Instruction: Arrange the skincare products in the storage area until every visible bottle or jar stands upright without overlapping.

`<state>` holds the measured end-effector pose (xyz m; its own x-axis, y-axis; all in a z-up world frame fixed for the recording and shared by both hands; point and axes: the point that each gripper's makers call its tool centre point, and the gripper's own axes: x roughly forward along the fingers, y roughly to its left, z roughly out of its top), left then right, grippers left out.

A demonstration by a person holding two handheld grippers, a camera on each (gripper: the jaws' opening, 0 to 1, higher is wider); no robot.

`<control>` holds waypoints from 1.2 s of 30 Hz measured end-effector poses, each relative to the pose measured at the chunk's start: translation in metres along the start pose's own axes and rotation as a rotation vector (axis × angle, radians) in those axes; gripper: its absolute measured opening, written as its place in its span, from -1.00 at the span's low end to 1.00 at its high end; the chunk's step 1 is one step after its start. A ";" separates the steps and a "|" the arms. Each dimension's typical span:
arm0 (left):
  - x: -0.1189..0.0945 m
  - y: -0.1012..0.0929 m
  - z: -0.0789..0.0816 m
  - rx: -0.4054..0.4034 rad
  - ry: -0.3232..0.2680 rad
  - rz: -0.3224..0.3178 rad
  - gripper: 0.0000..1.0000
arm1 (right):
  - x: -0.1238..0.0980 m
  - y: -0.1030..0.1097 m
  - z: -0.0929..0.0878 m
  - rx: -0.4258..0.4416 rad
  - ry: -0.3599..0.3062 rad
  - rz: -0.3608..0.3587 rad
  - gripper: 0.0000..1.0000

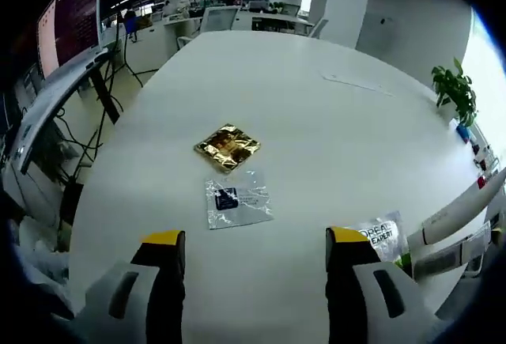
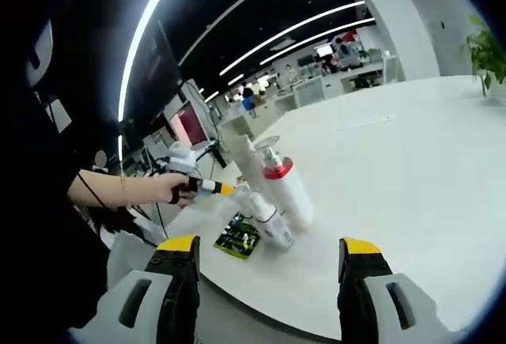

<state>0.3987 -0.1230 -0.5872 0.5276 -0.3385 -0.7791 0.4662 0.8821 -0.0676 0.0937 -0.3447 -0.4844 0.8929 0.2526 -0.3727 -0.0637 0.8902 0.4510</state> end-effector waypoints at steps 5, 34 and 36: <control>0.010 0.004 0.005 -0.024 0.012 0.023 0.24 | 0.000 0.000 0.000 0.012 -0.003 0.000 0.44; 0.042 0.008 0.014 0.034 0.036 0.097 -0.18 | 0.000 -0.006 -0.001 0.053 0.003 -0.014 0.40; 0.045 0.008 0.016 0.050 0.032 0.088 -0.28 | 0.000 -0.007 -0.001 0.054 0.002 -0.014 0.40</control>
<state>0.4374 -0.1364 -0.6130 0.5454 -0.2486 -0.8004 0.4539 0.8904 0.0327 0.0939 -0.3502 -0.4881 0.8926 0.2409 -0.3810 -0.0269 0.8722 0.4885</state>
